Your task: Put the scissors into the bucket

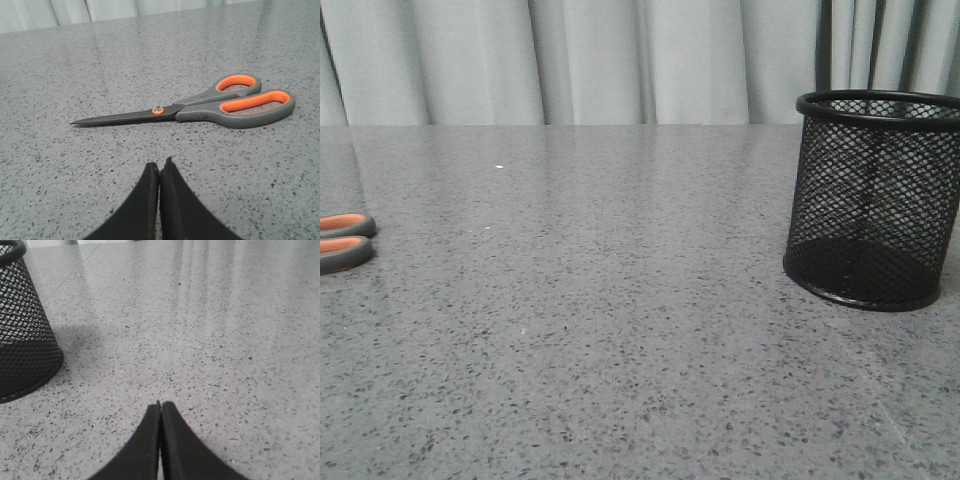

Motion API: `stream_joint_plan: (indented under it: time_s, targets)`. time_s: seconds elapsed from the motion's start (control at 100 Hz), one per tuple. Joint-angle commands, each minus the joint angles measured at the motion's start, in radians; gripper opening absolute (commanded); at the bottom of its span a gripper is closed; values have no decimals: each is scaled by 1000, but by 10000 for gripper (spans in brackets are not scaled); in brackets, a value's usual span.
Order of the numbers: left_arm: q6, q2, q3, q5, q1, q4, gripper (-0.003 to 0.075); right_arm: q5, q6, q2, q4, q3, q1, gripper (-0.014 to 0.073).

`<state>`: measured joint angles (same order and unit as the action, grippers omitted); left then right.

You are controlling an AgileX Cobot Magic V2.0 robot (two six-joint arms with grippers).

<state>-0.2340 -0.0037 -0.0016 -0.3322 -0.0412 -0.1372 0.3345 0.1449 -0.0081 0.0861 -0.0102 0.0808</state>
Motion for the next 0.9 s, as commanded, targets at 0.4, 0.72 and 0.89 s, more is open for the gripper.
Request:
stream_joint_plan:
  time_s: [0.4, 0.72, 0.89]
  targets:
    - [10, -25, 28, 69, -10, -10, -21, -30, -4, -24, 17, -18, -6, -46]
    - [10, -25, 28, 69, -10, -10, -21, -30, -4, -24, 17, -18, -6, -46]
    - [10, -25, 26, 69, -10, -10, -21, -47, -4, -24, 20, -18, -6, -46]
